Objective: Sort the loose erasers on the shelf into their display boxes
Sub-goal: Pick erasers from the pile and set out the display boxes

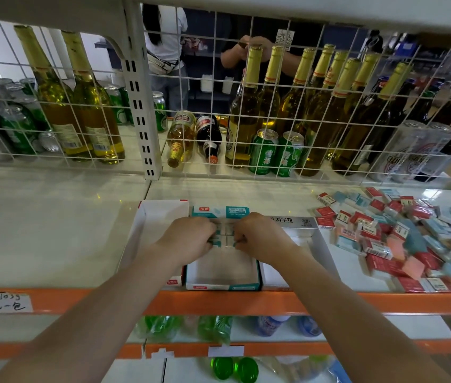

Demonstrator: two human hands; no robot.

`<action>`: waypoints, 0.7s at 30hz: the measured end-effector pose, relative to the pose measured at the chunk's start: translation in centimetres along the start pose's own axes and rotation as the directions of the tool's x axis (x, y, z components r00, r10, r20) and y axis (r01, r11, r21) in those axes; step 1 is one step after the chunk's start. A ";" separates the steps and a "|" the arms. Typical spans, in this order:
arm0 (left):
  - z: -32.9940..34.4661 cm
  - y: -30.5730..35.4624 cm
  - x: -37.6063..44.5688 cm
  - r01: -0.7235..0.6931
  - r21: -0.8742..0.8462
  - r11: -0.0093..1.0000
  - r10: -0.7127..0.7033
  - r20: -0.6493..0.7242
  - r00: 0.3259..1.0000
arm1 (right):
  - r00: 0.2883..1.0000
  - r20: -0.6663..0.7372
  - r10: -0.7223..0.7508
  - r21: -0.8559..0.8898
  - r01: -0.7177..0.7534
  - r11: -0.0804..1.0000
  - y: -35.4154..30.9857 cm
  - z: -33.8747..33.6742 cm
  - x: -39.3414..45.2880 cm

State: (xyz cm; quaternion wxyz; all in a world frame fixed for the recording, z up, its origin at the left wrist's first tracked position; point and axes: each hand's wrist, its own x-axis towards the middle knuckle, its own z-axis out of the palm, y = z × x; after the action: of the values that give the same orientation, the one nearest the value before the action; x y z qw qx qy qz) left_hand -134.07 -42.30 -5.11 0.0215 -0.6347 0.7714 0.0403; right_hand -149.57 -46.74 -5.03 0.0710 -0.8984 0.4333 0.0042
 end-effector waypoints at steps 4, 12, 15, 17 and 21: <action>0.4 -0.2 0.4 0.012 -0.008 1.000 -0.012 -0.008 1.000 | 0.999 -0.038 0.010 0.015 -0.010 1.000 0.1 0.5 0.3; -0.2 -0.4 0.5 -0.011 -0.199 0.980 -0.005 -0.083 0.997 | 0.985 -0.151 0.080 0.179 -0.052 0.982 2.1 -0.9 -1.5; -1.0 0.6 1.0 -0.016 -0.310 0.951 -0.006 -0.070 0.998 | 0.975 -0.171 0.139 0.195 -0.105 0.975 4.7 -1.8 -3.1; -1.5 2.0 1.6 -0.018 -0.353 0.935 -0.008 -0.071 0.997 | 0.968 -0.171 0.186 0.211 -0.149 0.966 6.6 -2.4 -4.4; -2.3 6.1 3.5 -0.054 -0.371 0.927 0.020 -0.094 0.995 | 0.955 -0.156 0.254 0.254 -0.209 0.944 10.4 -3.3 -7.1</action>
State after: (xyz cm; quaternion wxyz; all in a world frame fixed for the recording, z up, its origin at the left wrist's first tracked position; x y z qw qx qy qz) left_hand -140.65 -44.78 -2.93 -0.1347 -0.6136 0.7618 0.1584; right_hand -162.29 -48.08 -2.54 0.1344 -0.8228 0.5384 -0.1230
